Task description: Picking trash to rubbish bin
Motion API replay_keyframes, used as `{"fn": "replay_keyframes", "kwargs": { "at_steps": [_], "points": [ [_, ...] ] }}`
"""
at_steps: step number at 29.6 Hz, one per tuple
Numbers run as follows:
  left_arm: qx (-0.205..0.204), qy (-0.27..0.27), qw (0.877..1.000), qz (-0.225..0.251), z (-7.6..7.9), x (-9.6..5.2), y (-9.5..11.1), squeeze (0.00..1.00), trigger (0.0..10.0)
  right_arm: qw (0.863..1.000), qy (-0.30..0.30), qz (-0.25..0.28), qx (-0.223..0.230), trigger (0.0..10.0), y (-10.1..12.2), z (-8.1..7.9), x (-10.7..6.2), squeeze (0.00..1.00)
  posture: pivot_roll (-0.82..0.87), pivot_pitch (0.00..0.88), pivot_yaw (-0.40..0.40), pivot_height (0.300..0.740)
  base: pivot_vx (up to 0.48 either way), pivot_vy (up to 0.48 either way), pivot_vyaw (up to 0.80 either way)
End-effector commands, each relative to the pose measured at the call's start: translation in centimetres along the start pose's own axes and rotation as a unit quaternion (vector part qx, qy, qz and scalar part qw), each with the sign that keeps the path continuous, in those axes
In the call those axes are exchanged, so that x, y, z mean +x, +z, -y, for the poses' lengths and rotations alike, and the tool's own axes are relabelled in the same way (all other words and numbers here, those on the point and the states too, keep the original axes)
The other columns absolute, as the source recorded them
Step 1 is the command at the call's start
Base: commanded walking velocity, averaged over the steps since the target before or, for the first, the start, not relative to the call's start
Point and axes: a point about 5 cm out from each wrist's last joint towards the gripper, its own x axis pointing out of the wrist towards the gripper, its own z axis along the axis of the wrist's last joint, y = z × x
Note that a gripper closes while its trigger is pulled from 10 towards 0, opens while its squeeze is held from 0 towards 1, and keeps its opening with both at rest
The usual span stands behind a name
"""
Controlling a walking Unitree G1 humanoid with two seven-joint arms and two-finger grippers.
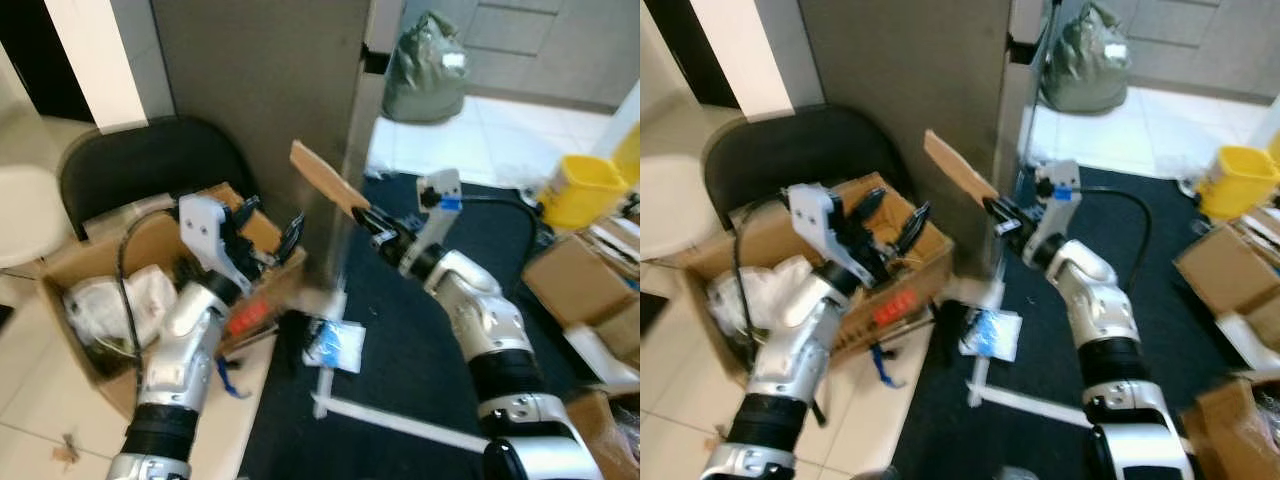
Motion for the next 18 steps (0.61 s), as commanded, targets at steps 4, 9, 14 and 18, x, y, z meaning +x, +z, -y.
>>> {"fn": "replay_keyframes", "kwargs": {
  "at_steps": [4,9,14,18],
  "points": [
    [0.025,0.049,0.998,-0.016,-0.9,-0.7,-0.1,0.00,10.0,0.998,0.040,-0.004,-0.047,10.0,0.1,-1.2,0.3,0.00,-0.04,0.000,-0.014,0.740,0.000,0.000,0.00],
    [0.049,0.097,0.993,-0.043,-1.2,-1.8,0.0,0.00,10.0,0.996,0.060,-0.012,-0.065,10.0,-0.1,-1.5,0.1,0.00,-0.04,0.000,-0.009,0.740,0.000,0.000,0.58],
    [0.064,0.132,0.987,-0.062,-1.2,-2.6,-0.1,0.00,10.0,0.996,0.063,-0.014,-0.068,10.0,-0.2,-1.6,0.2,0.00,-0.02,0.000,-0.012,0.740,0.000,0.000,0.78],
    [0.072,0.133,0.987,-0.063,-1.1,-2.6,0.0,0.00,10.0,0.995,0.065,-0.019,-0.076,10.0,-0.3,-1.7,0.2,0.00,-0.02,0.000,-0.011,0.740,0.000,0.000,0.78]
  ]
}}
